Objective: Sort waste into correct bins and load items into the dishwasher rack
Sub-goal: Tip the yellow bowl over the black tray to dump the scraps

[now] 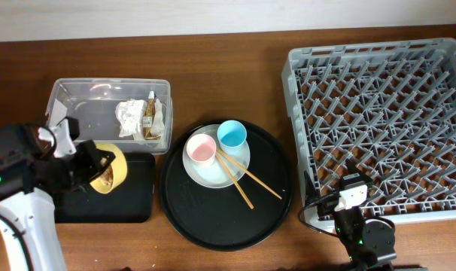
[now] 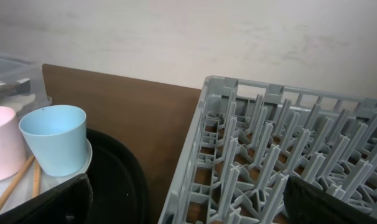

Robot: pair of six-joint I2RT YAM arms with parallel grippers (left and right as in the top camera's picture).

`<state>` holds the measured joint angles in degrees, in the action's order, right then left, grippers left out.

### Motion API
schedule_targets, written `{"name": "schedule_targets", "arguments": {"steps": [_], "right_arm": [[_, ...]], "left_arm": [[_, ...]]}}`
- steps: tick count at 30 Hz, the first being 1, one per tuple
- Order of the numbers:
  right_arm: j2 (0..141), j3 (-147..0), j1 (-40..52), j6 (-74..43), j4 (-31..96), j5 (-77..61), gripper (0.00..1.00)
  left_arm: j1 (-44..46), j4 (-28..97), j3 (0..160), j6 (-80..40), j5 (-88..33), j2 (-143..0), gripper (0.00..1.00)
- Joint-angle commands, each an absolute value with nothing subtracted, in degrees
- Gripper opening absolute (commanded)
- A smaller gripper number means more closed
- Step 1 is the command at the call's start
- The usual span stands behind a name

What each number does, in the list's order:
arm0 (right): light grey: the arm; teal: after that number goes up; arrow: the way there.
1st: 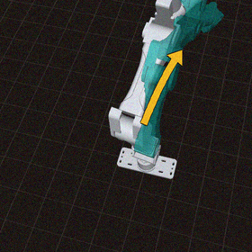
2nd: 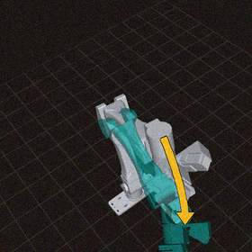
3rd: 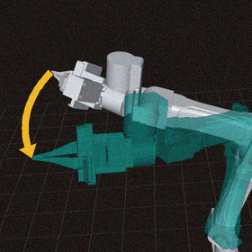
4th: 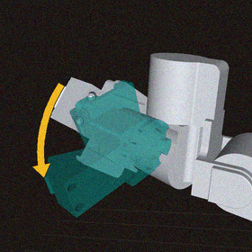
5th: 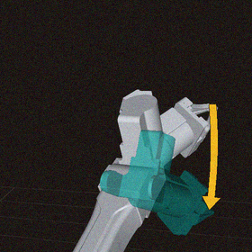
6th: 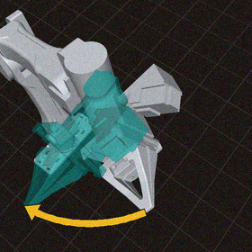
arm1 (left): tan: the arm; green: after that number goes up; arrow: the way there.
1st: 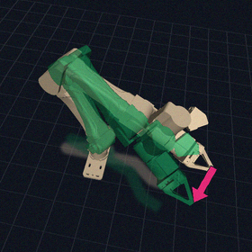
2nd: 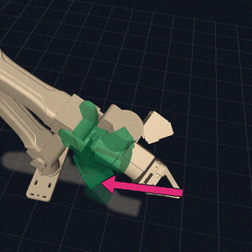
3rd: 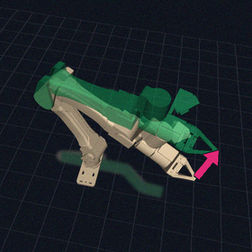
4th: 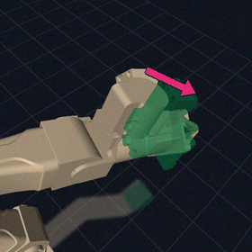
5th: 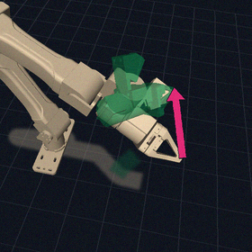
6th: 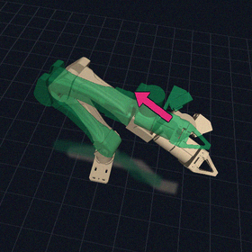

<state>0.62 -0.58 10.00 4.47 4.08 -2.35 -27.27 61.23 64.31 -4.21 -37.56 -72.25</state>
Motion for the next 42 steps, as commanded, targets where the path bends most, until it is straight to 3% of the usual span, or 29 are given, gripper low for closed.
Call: {"name": "schedule_targets", "arguments": {"steps": [1,10,16,24,33,37,42], "right_arm": [[0.2,-0.3,10.1,4.0,4.3,-1.9,0.99],[0.2,-0.6,10.1,-0.8,-1.6,-6.8,0.99],[0.9,-7.7,10.1,-6.5,4.5,-6.4,0.99],[15.2,-33.1,10.1,-6.5,26.5,-5.8,0.99],[52.5,-77.6,10.1,-6.5,71.9,-9.6,0.99],[63.3,-89.0,10.1,-5.6,80.3,-12.9,0.98],[70.2,-89.5,10.1,-4.1,82.7,-15.8,0.98]], "left_arm": [[-32.1,56.4,58.3,-2.7,-50.5,-71.5,0.0],[-47.1,43.9,49.7,-3.0,-63.0,-71.9,0.0],[-52.0,42.2,48.8,-2.9,-69.5,-76.3,0.0],[-52.1,39.7,48.8,-1.1,-79.9,-85.0,0.0],[-52.1,39.4,48.8,1.1,-86.6,-86.9,0.0],[-52.7,40.3,48.8,1.2,-90.2,-86.8,0.0],[-55.8,42.5,48.8,3.6,-90.2,-86.9,0.0]]}}
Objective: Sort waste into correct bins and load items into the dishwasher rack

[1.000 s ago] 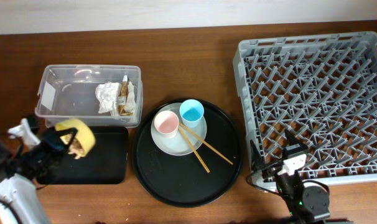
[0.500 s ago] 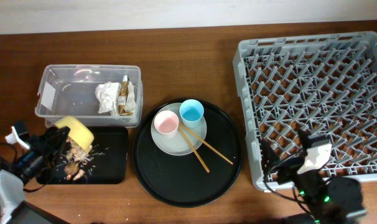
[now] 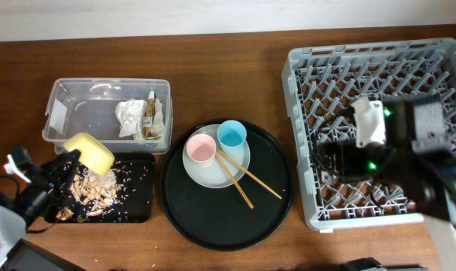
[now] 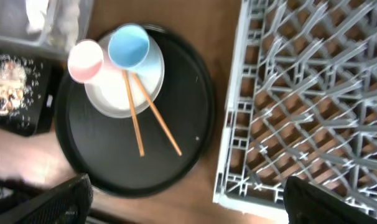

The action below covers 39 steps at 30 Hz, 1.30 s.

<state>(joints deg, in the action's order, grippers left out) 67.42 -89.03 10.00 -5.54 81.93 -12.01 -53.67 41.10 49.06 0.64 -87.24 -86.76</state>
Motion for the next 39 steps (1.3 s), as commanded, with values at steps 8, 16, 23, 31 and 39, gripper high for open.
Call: {"name": "schedule_targets", "arguments": {"steps": [8,16,23,31,39], "right_arm": [[75.4,-89.0,10.3,3.2,85.3,-23.3,0.99],[77.2,-82.0,20.9,5.6,83.8,-19.4,0.72],[77.3,-68.0,27.0,0.3,70.1,-11.5,0.72],[77.7,-55.2,27.0,-2.2,54.3,-11.6,0.71],[83.2,-52.3,27.0,-2.2,48.9,-11.8,0.62]], "left_arm": [[-58.7,48.7,48.8,6.9,-90.2,-86.9,0.0],[-58.7,48.3,48.8,8.7,-90.2,-86.9,0.0],[-58.6,49.0,48.8,8.7,-90.2,-86.9,0.0],[-55.9,49.3,48.8,8.7,-88.5,-86.8,0.0],[-50.6,49.9,49.8,6.7,-80.2,-84.9,0.0]]}}
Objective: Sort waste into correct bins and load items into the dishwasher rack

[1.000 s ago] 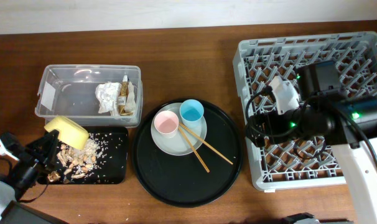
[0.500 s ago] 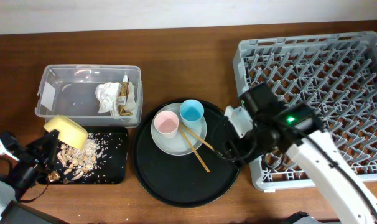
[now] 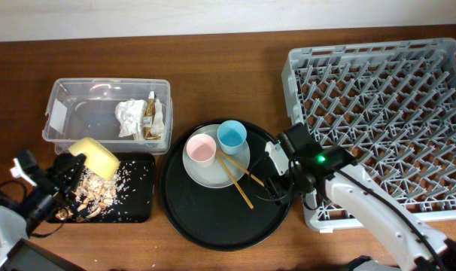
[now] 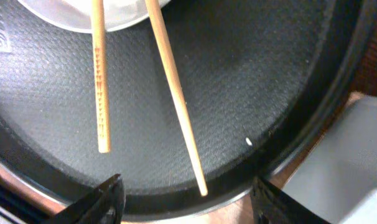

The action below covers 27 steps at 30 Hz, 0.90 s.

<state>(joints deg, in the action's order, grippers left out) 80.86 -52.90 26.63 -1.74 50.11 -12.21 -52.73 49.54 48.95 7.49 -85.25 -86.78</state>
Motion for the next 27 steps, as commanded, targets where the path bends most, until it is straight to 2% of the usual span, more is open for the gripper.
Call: {"name": "schedule_targets", "arguments": {"steps": [1,8,17,21,27], "right_arm": [[84.3,-52.3,27.0,-2.2,48.0,-11.8,0.59],[88.0,-52.3,27.1,-2.2,46.4,-12.5,0.43],[91.5,-52.3,27.0,-2.2,44.4,-15.8,0.41],[92.1,-52.3,27.0,-2.2,44.0,-15.9,0.18],[92.1,-53.0,27.0,-2.2,44.1,-19.2,0.15]], "left_arm": [[-49.5,51.2,51.0,6.5,-76.5,-83.2,0.0],[-44.4,59.2,58.9,3.6,-59.9,-74.3,0.01],[-27.4,67.9,59.0,0.0,-40.3,-66.2,0.01],[-20.5,69.8,58.8,0.0,-36.6,-66.2,0.01],[-9.6,69.2,54.6,-0.8,-32.5,-66.2,0.01]]}}
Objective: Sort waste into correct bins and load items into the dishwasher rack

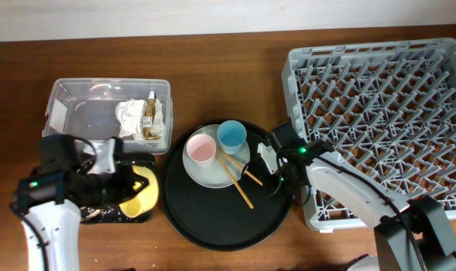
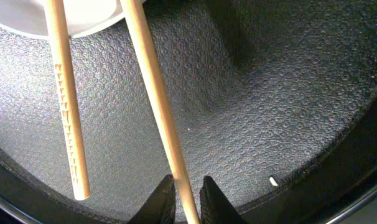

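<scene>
Two wooden chopsticks (image 1: 236, 182) lie from the white plate (image 1: 210, 172) onto the round black tray (image 1: 213, 226). My right gripper (image 1: 271, 181) is low over that tray. In the right wrist view, my right gripper (image 2: 187, 202) is shut on the lower end of the longer chopstick (image 2: 152, 102); the shorter one (image 2: 68, 118) lies free to its left. A pink cup (image 1: 201, 148) and a blue cup (image 1: 232, 136) stand on the plate. My left gripper (image 1: 114, 188) is shut on a yellow bowl (image 1: 140, 197) over the black rectangular tray (image 1: 141, 162).
The grey dishwasher rack (image 1: 386, 128) fills the right side, its near-left corner close to my right arm. A clear bin (image 1: 85, 113) with crumpled wrappers sits at the back left. Food scraps lie on the rectangular tray's front edge (image 1: 100, 216).
My right gripper was open above the chopsticks' ends; now it is lower and shut on the longer chopstick. My left arm has shifted right, the yellow bowl now at the rectangular tray's right end.
First my left gripper held the yellow bowl over a bare rectangular tray while my right arm sat at the rack's front. Then the bowl was tipped and scraps lay on that tray, the right arm over the rack. Later my right gripper hung open over the chopsticks, and now grips one.
</scene>
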Robot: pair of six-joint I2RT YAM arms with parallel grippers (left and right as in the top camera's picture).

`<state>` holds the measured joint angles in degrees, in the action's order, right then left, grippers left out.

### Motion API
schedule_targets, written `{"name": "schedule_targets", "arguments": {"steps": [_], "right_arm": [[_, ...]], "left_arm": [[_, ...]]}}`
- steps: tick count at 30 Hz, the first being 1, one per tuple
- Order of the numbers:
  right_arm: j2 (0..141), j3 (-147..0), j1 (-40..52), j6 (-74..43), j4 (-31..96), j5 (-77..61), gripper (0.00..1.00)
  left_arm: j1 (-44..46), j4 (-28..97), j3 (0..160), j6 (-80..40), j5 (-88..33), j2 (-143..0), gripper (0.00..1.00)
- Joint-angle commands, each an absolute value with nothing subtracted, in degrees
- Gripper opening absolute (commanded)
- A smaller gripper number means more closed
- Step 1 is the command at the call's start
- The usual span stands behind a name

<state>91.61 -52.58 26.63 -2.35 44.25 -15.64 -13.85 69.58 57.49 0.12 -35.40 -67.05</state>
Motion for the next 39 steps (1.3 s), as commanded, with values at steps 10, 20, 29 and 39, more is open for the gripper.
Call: {"name": "schedule_targets", "arguments": {"steps": [10,20,29,39], "right_arm": [[88.6,-63.8,27.0,-2.2,53.1,-26.6,0.11],[86.3,-70.3,27.0,-2.2,60.8,-26.3,0.08],[87.6,-60.7,28.2,-2.0,53.2,-26.1,0.31],[87.6,-59.0,33.4,-2.0,48.0,-12.1,0.34]], "left_arm": [[0.8,64.3,50.9,-4.1,-30.2,-66.2,0.01],[9.5,57.7,50.5,-10.4,-25.4,-66.3,0.01],[18.8,50.5,49.7,-17.2,-20.2,-68.2,0.02],[24.3,46.6,49.7,-17.6,-19.0,-79.6,0.02]]}}
